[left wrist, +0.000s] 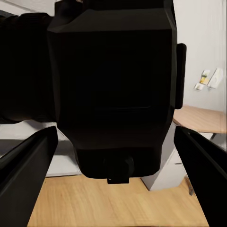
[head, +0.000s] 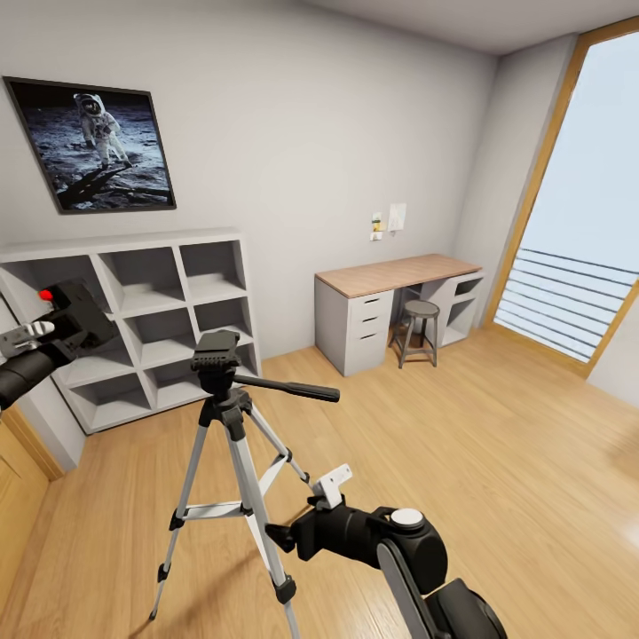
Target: Attach the digital camera to the camera tripod in the bedroom.
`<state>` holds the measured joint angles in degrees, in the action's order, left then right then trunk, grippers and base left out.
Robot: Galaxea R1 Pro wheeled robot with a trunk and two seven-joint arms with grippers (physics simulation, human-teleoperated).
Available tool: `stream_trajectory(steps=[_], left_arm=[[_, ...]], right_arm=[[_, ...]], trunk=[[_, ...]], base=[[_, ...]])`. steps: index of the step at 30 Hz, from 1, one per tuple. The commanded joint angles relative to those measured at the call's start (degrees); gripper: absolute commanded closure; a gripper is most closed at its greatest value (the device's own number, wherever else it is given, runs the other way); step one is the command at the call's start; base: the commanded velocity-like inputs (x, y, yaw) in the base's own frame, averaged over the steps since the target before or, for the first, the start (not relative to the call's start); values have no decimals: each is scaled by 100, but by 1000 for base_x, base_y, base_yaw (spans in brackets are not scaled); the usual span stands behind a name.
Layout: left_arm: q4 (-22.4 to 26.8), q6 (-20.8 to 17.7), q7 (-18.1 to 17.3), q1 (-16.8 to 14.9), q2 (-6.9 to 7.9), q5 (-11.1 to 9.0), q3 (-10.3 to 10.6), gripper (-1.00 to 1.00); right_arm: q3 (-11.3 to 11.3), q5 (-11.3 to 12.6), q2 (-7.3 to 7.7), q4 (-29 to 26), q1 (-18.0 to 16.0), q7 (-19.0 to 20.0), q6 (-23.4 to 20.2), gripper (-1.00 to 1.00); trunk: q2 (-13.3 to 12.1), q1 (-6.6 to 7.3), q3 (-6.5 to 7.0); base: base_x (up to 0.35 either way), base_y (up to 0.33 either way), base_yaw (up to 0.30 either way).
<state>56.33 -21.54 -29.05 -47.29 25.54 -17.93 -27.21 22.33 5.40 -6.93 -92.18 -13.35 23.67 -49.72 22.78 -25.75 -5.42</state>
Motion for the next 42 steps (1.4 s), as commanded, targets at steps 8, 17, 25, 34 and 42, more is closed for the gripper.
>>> stream_trajectory(steps=[8,17,25,34,42], left_arm=[[206,2,-291,-44,12,-30,172,100],[580,190,-994,-136,284,491,831,100],[815,207,-2151,-475,460,1370,1305,100],[807,123,-3048,-761,481,1925,1371,100],[859,82,-3450,-839,480,2062,1390,100]], right_arm=[[1,48,-98,78,-81,-79,-46,-100],[30,66,-307,819,-435,-318,112,-100],[673,57,-307,1805,-736,-467,1056,-100],[1320,44,-307,2116,-792,-789,1352,-100],[1497,33,-307,2346,-811,-1037,1406,-100]], trunk=[[13,-4,-13],[13,-4,-13],[13,-4,-13],[13,-4,-13],[13,-4,-13]], base=[[0,0,0],[0,0,0],[0,0,0],[0,0,0],[0,0,0]])
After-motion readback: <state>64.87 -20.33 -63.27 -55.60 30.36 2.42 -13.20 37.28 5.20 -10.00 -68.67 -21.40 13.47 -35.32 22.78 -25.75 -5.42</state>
